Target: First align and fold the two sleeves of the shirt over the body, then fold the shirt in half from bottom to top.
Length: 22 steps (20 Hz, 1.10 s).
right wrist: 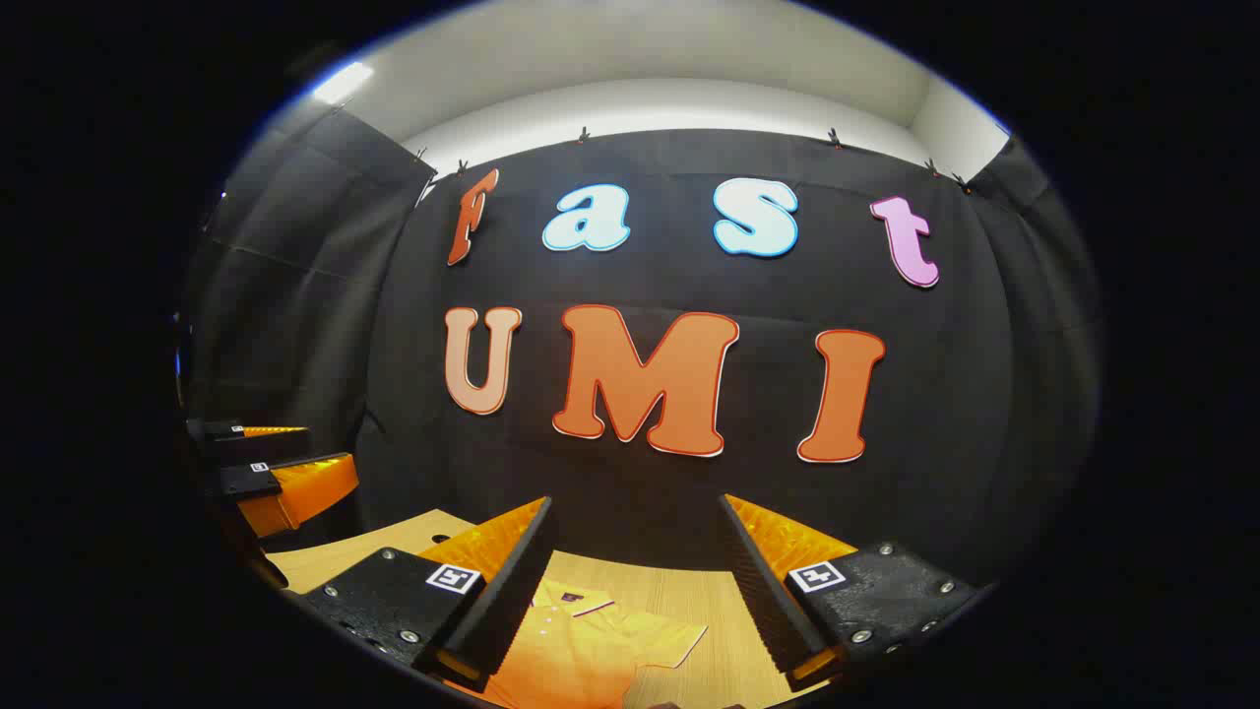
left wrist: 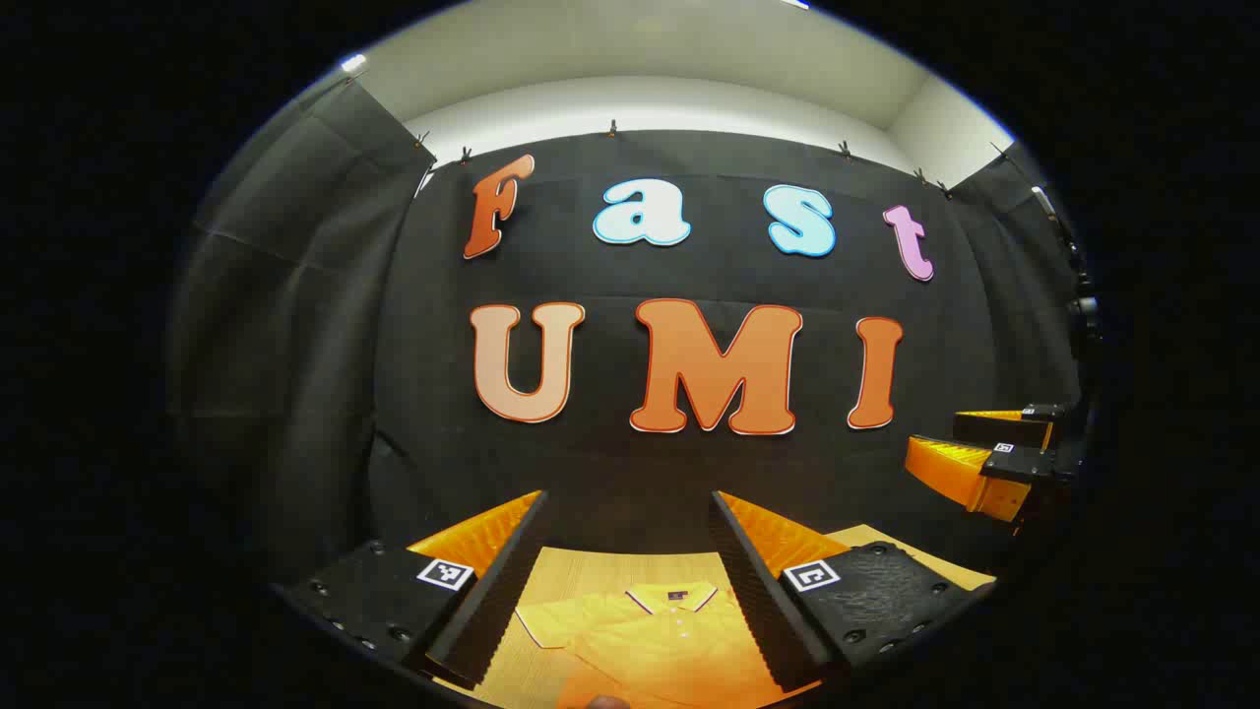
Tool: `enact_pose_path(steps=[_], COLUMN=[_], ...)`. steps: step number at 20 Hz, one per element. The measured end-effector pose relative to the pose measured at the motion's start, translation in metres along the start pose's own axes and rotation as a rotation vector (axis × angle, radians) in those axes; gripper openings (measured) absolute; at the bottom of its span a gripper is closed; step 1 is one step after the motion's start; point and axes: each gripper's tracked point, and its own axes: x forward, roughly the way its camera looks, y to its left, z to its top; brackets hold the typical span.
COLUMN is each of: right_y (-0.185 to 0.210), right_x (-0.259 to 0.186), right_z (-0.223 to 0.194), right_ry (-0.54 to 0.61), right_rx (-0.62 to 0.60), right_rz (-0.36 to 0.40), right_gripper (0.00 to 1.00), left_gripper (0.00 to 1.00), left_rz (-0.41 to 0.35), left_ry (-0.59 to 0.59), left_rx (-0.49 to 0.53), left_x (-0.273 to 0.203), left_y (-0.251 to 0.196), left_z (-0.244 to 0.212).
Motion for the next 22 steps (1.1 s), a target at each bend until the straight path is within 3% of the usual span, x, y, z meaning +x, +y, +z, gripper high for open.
enact_pose_path(steps=[7,14,22], right_y=[-0.018,-0.001,-0.004], right_x=[0.004,-0.009,-0.010], right_z=[-0.022,-0.026,-0.055], right_ry=[0.038,0.016,0.091], right_rx=[0.023,0.069,0.061], right_rz=[-0.025,-0.010,-0.001], right_gripper=[0.98,0.98,0.98], left_gripper=[0.98,0.98,0.98], left_rz=[0.007,0.012,0.022], left_ry=[-0.018,-0.005,-0.003], left_rx=[0.052,0.071,0.100], left_x=[-0.005,-0.002,-0.014], left_y=[-0.015,-0.024,-0.027], left_z=[-0.007,-0.018,-0.020])
